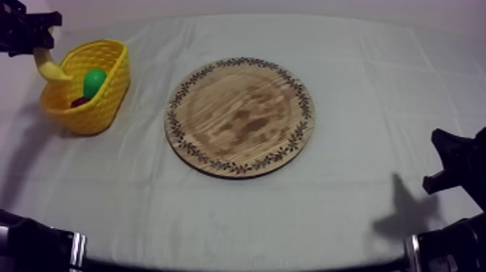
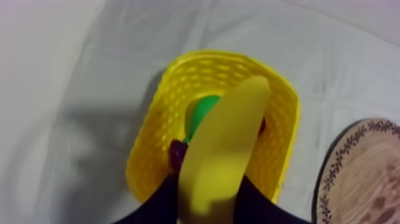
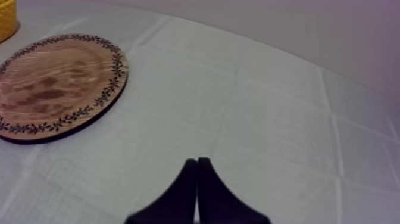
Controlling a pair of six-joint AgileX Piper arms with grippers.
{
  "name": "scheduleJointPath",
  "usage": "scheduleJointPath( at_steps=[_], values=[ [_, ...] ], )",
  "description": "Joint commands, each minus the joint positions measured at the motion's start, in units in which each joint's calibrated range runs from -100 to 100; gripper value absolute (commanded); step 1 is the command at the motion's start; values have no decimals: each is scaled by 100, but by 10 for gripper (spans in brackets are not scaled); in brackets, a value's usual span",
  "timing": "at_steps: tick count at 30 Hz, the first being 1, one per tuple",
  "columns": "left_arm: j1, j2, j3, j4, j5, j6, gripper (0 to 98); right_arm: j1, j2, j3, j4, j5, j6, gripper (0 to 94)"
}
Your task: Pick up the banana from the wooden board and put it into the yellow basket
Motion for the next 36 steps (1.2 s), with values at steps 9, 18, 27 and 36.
scheduleJointPath(
  at_steps=[9, 18, 27, 36],
  values=[
    [-115, 977, -360, 187, -291, -151, 279, 0, 0, -5, -1, 0, -1, 3],
    [-122, 1463, -717, 235, -270, -289, 260, 0, 0, -5, -1, 0, -1, 3],
    [-232, 1628, -784, 285, -191, -314, 678, 0, 0, -5, -1, 0, -1, 3],
    [-198, 1634, -608, 272, -170, -226, 836, 0, 0, -5, -1, 0, -1, 3]
  ],
)
